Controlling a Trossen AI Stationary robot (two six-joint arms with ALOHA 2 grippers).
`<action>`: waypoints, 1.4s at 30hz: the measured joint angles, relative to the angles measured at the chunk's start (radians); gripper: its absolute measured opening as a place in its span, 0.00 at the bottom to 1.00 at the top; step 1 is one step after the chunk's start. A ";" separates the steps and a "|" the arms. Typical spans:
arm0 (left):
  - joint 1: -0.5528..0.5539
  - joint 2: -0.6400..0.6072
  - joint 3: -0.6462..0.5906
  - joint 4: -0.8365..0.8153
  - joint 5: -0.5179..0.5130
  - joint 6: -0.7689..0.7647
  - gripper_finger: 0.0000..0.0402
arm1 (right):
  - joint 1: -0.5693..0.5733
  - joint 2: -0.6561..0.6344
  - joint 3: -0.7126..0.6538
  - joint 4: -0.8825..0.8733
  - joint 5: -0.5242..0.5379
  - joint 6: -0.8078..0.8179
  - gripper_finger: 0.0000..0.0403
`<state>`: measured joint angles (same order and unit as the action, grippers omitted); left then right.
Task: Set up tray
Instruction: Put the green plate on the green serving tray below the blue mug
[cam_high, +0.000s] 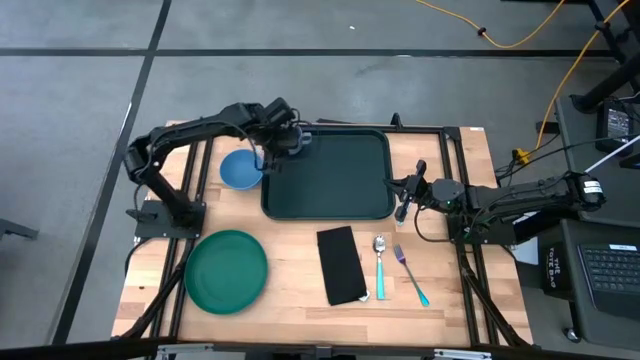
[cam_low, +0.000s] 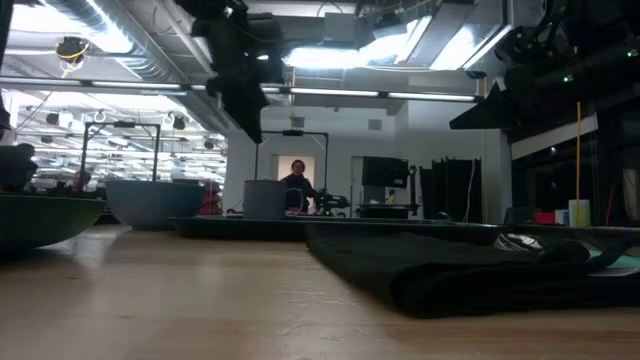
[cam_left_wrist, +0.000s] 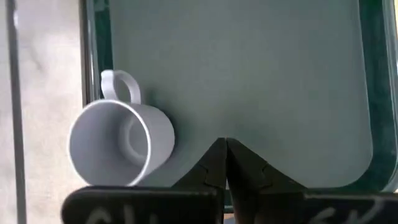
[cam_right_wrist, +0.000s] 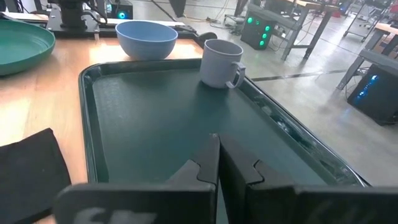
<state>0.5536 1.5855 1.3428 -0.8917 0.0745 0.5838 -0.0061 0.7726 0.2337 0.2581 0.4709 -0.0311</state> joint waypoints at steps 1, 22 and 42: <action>-0.003 -0.018 -0.024 0.017 -0.001 -0.016 0.01 | 0.000 0.000 0.000 0.000 0.000 0.000 0.03; -0.476 -0.279 -0.301 0.126 -0.324 -0.508 0.00 | 0.000 0.000 0.000 0.048 -0.100 -0.022 0.03; -0.919 -0.040 -0.158 0.074 -0.359 -1.161 0.01 | 0.047 0.000 0.001 -0.017 -0.241 -0.109 0.03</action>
<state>-0.3653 1.5452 1.1852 -0.8173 -0.2847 -0.5773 0.0413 0.7723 0.2344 0.2408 0.2296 -0.1400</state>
